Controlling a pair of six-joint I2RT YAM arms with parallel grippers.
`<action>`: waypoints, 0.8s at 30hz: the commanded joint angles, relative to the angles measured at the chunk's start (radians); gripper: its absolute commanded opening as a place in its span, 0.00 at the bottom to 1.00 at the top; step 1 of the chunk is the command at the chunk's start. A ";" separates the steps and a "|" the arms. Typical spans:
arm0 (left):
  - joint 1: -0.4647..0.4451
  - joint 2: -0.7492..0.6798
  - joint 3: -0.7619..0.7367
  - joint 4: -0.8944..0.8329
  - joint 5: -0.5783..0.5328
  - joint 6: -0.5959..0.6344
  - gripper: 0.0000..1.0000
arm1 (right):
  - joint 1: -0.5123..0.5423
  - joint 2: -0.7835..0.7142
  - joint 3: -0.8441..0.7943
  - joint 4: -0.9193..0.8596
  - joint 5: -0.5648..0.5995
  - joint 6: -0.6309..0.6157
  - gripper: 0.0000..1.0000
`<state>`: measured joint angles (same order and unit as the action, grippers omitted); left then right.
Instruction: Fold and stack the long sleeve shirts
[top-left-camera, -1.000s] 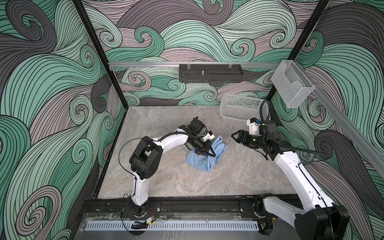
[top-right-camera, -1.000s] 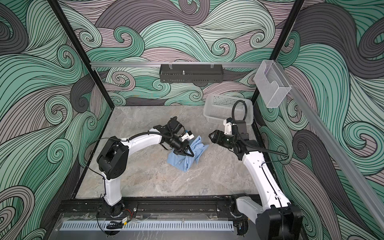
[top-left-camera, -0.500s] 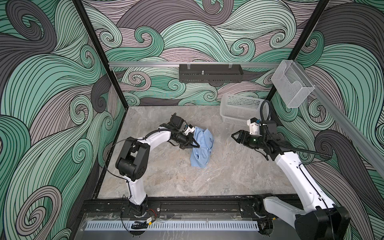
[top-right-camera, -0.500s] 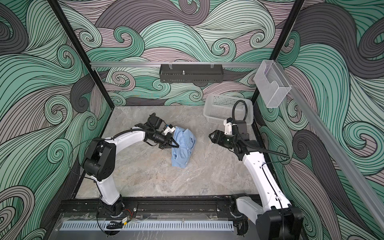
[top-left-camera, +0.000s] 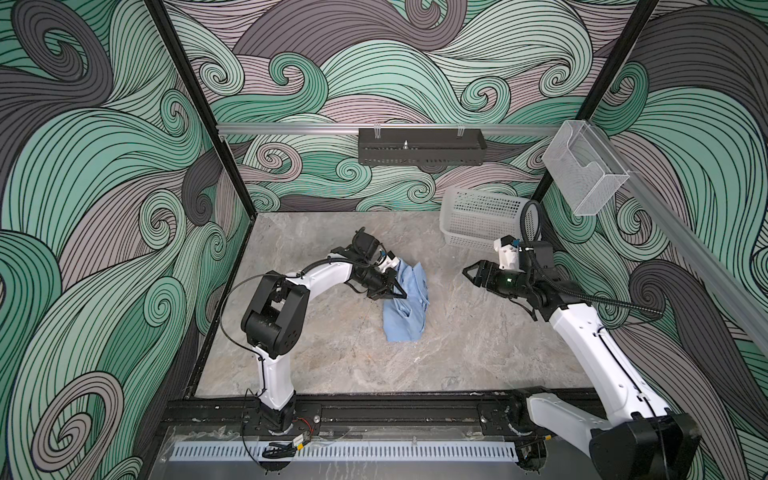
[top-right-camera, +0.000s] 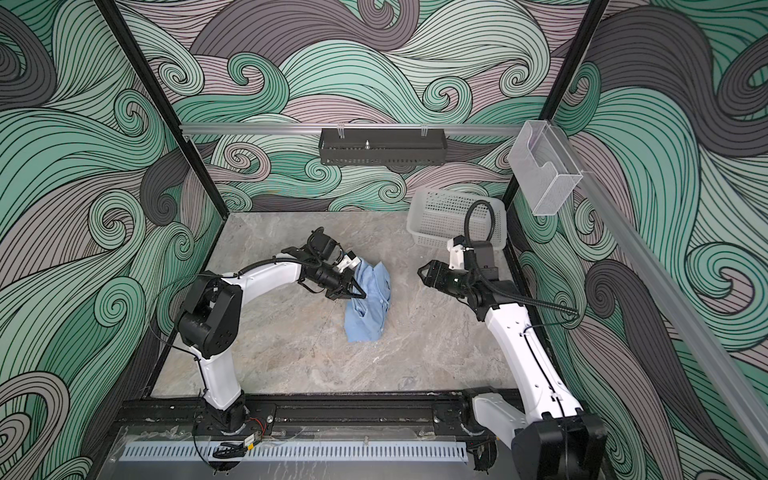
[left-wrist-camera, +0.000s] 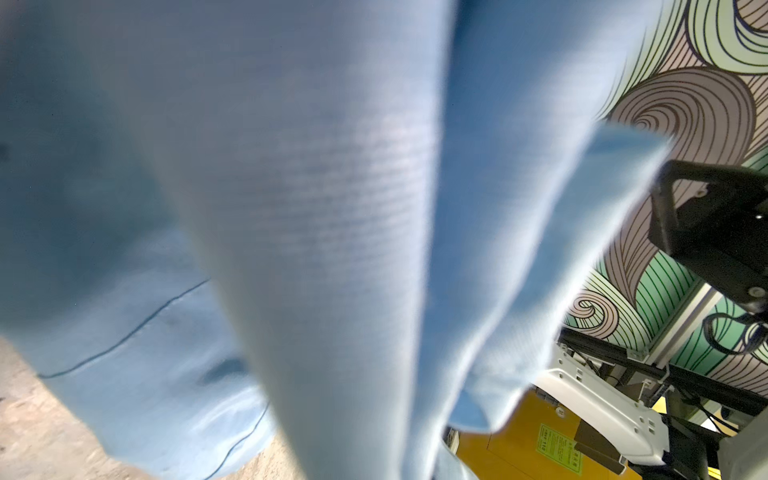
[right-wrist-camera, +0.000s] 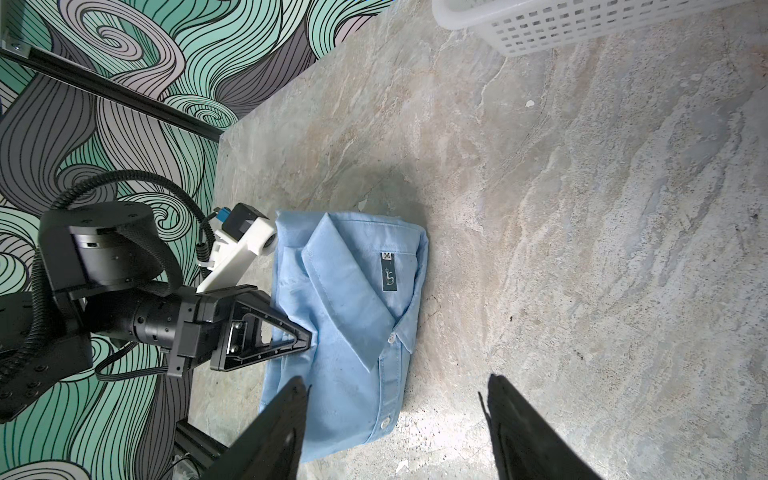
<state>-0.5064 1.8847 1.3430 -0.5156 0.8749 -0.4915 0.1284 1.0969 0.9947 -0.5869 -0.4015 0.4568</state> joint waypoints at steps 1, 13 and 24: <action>-0.032 -0.008 0.063 -0.019 -0.011 -0.023 0.00 | -0.007 -0.017 0.028 -0.016 0.006 -0.001 0.69; -0.269 0.044 0.438 -0.003 0.128 -0.102 0.00 | -0.010 -0.024 0.069 -0.035 0.021 -0.001 0.69; -0.048 0.161 0.090 -0.087 -0.027 0.068 0.00 | -0.010 -0.017 0.059 -0.024 0.012 0.002 0.69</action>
<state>-0.5835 1.9820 1.4853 -0.5610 0.9104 -0.4786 0.1238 1.0843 1.0470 -0.6067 -0.3931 0.4568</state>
